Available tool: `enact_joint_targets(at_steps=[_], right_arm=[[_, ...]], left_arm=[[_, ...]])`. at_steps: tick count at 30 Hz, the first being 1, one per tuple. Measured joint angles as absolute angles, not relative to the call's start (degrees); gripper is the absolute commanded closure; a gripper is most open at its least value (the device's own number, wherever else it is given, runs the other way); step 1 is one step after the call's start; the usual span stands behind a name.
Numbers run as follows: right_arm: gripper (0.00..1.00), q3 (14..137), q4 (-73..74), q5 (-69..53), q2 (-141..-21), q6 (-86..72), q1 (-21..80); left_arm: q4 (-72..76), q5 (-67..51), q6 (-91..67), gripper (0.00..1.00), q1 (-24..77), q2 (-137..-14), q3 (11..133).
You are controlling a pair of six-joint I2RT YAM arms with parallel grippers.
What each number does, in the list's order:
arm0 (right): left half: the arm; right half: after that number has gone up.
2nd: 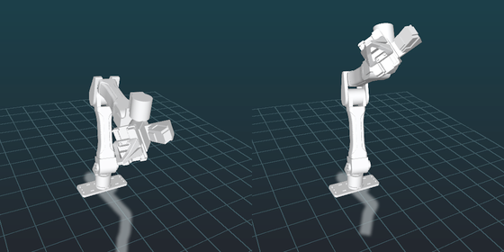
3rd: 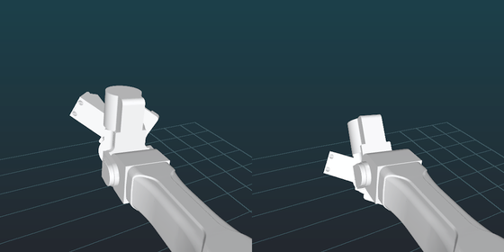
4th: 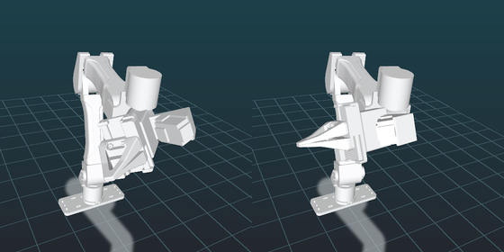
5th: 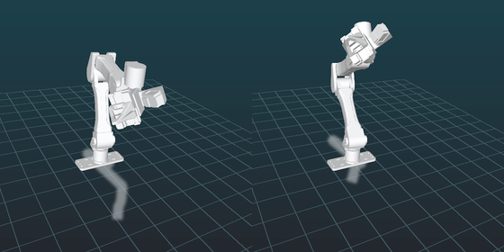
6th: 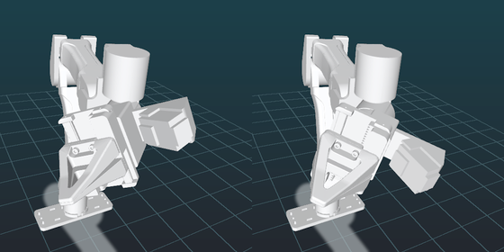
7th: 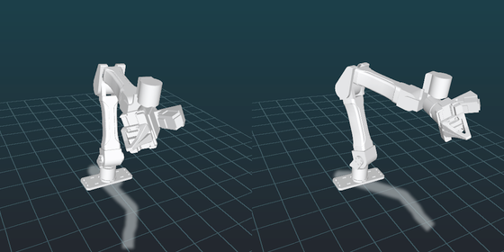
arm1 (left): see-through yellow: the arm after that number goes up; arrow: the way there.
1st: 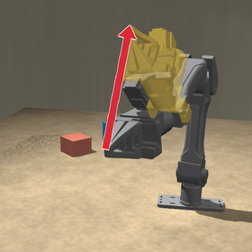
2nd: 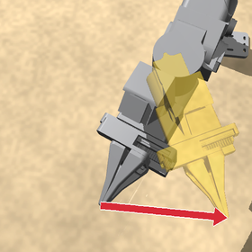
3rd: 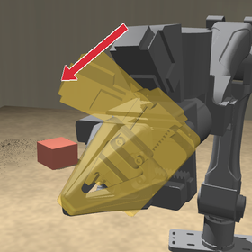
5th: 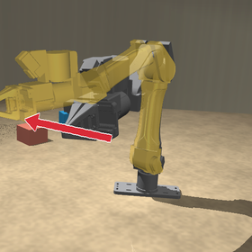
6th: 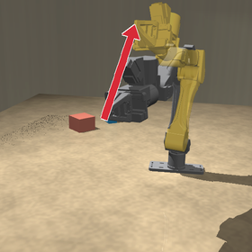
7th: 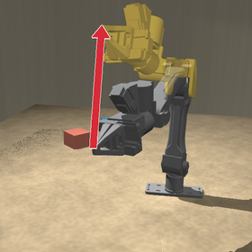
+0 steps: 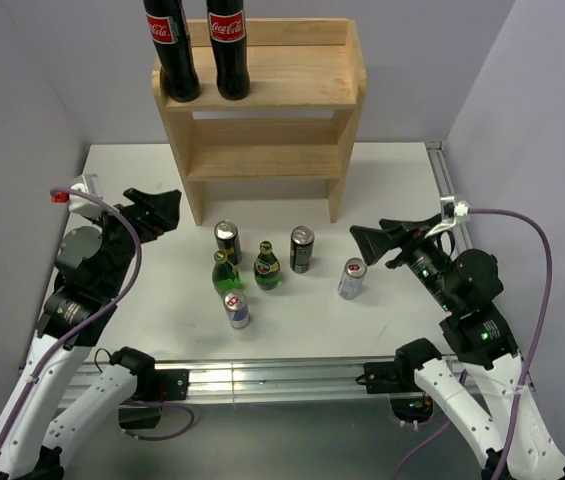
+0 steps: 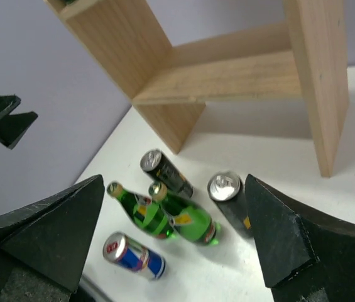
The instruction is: Place and organize the beverage onto the shelf
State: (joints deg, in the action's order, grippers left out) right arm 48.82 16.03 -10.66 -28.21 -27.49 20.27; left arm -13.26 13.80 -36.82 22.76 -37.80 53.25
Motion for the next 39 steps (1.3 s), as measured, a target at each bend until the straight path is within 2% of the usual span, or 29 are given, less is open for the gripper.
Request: enact_joint_targets(at_steps=[6,9,13,16,23,28,39], right_arm=[[0.0,41.91,20.51,-11.0,-18.9,-29.63,20.86],[0.0,39.42,22.68,-10.55,-18.52,-32.45,20.88],[0.0,33.63,26.52,-6.63,-22.0,-37.82,23.55],[0.0,31.16,32.75,0.43,-24.34,-42.02,30.39],[0.0,31.51,38.98,16.75,-29.02,-51.18,44.23],[0.0,33.23,41.76,27.33,-38.35,-56.84,52.8],[0.0,32.86,36.67,39.55,-49.01,-59.72,54.7]], left_arm=[[-16.19,10.96,-35.16,0.01,22.85,-33.52,49.15],[-16.25,8.75,-35.18,0.01,22.85,-31.75,46.7],[-17.32,7.57,-35.62,0.03,22.96,-30.68,44.03],[-18.24,7.6,-35.81,0.03,22.96,-30.44,43.81],[-18.33,8.45,-36.1,0.03,22.96,-28.69,43.81],[-17.8,8.78,-37.04,0.04,22.96,-28.18,42.46],[-12.78,10.96,-40.21,0.03,22.96,-25.45,33.71]])
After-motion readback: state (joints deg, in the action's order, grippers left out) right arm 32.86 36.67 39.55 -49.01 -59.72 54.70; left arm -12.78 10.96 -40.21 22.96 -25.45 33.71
